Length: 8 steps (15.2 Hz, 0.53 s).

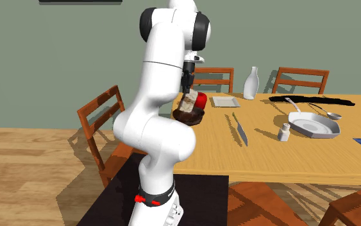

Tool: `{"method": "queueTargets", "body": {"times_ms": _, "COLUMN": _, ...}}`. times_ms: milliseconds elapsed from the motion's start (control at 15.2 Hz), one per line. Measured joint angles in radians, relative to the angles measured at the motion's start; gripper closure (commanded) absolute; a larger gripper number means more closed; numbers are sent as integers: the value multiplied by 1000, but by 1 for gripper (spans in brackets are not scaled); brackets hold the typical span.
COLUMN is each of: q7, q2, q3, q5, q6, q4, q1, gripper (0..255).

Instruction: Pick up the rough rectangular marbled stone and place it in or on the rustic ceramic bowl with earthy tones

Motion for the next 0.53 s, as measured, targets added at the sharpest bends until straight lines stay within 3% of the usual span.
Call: {"method": "queueTargets", "body": {"times_ms": 528, "q7": 0, "q2": 10, "q3": -2, "q5": -3, "q6": 35, "q4": -26, "q1": -1, "gripper": 255}}
